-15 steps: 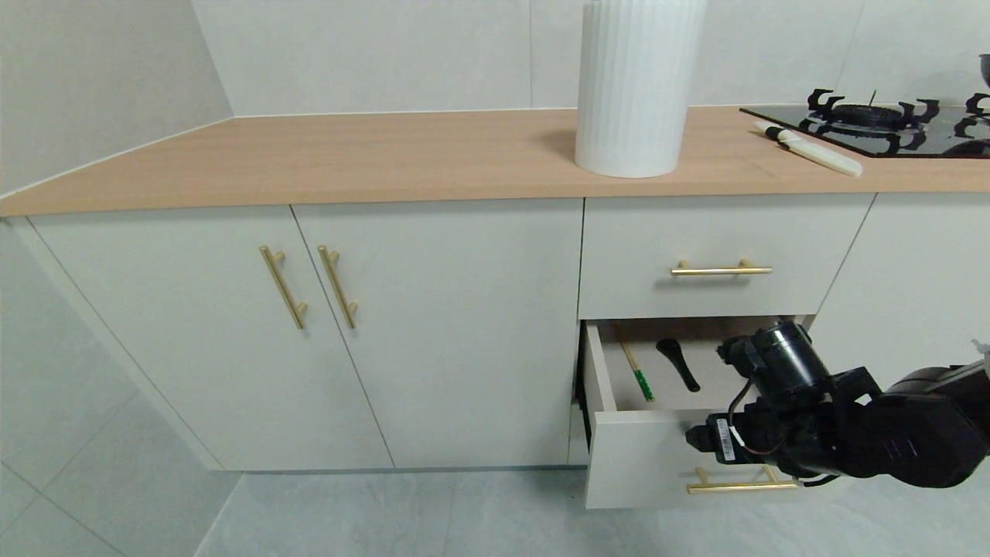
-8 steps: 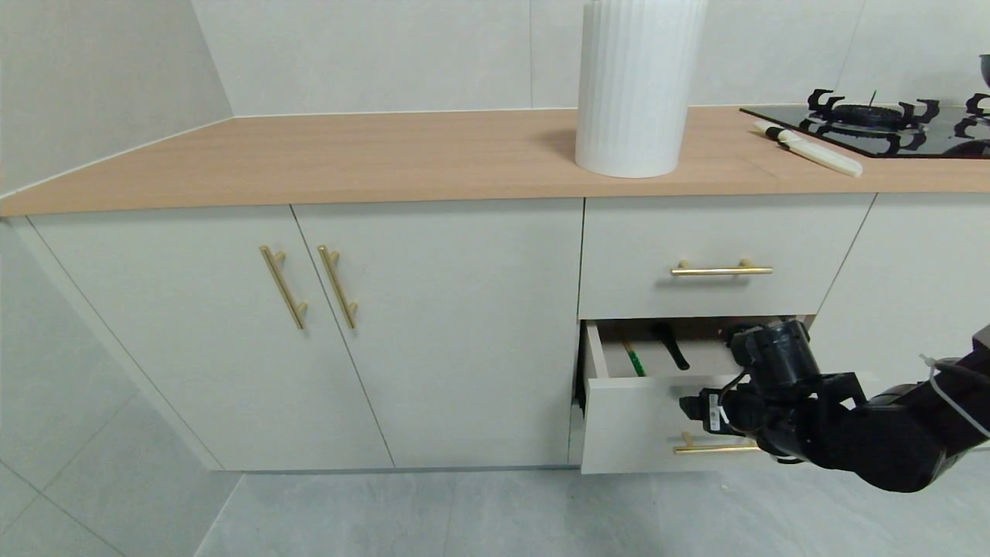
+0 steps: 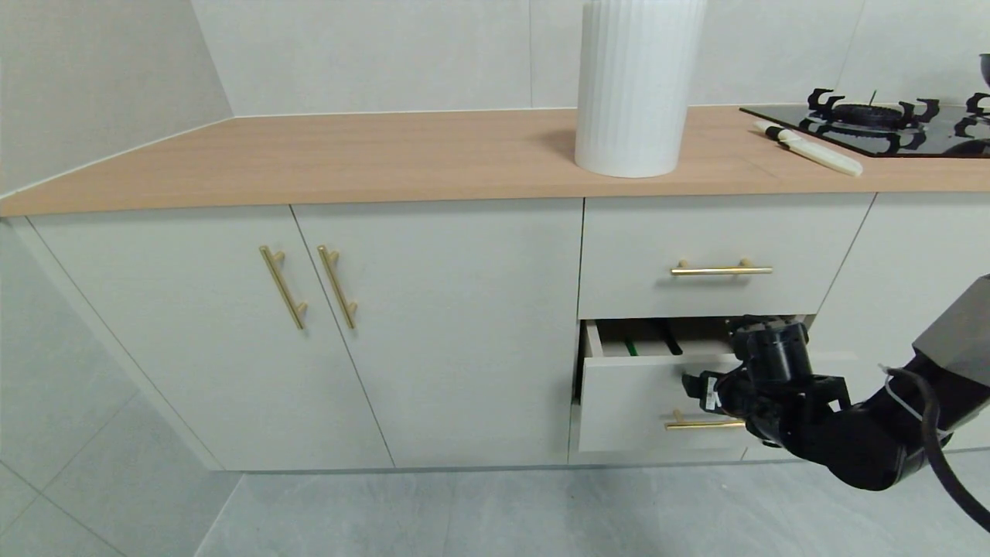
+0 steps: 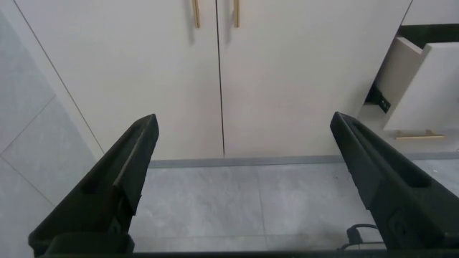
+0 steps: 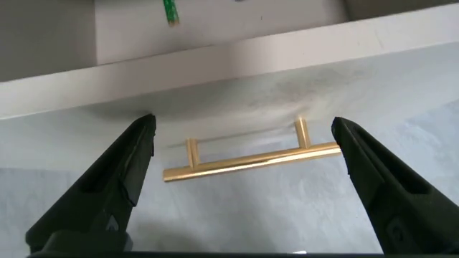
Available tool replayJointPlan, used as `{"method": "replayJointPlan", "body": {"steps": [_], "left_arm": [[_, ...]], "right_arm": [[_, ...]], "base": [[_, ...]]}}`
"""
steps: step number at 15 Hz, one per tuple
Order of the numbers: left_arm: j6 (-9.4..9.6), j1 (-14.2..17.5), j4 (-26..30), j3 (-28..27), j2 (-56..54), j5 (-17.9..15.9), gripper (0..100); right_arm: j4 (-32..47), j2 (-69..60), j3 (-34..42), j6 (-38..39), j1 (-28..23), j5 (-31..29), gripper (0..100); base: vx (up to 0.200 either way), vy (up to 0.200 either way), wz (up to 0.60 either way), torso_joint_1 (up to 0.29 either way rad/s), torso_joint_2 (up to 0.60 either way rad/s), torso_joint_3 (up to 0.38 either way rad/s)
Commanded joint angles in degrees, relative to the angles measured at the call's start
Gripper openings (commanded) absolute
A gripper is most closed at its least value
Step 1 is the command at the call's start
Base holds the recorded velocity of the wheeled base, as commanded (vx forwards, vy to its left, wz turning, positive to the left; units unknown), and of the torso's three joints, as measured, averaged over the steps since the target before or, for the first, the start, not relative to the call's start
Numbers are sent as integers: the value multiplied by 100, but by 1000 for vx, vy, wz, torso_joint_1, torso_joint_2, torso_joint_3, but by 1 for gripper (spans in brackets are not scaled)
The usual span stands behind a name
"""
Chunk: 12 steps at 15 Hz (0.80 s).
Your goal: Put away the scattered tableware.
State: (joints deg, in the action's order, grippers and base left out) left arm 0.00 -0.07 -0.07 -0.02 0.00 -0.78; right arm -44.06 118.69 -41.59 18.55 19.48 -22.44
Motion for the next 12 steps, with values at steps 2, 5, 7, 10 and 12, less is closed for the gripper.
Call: {"method": "replayJointPlan", "body": {"steps": [2,5,7,10,12], "left_arm": [[0,-1,-1,2,0,8,100],[0,-1,7,2,0,8,100],[0,-1,-1,2,0,-1,100],[0,-1,-1,2,0,-1,100],[0,-1,-1,2,0,-1,100]], "right_arm": [[-332,304,-7,-10,-76,-23,100],[-762,524,-68,-18,-146,-85,100],[-1087,700,-94,-54,-225,-146,100],[-1263,919,-244,-27,-305,-164,100],[-1527,1157,-358,-27,-392,-173,100]], "base": [[0,0,0,0,0,0],[0,0,0,0,0,0],[0,0,0,0,0,0],[0,0,0,0,0,0],[0,0,0,0,0,0]]}}
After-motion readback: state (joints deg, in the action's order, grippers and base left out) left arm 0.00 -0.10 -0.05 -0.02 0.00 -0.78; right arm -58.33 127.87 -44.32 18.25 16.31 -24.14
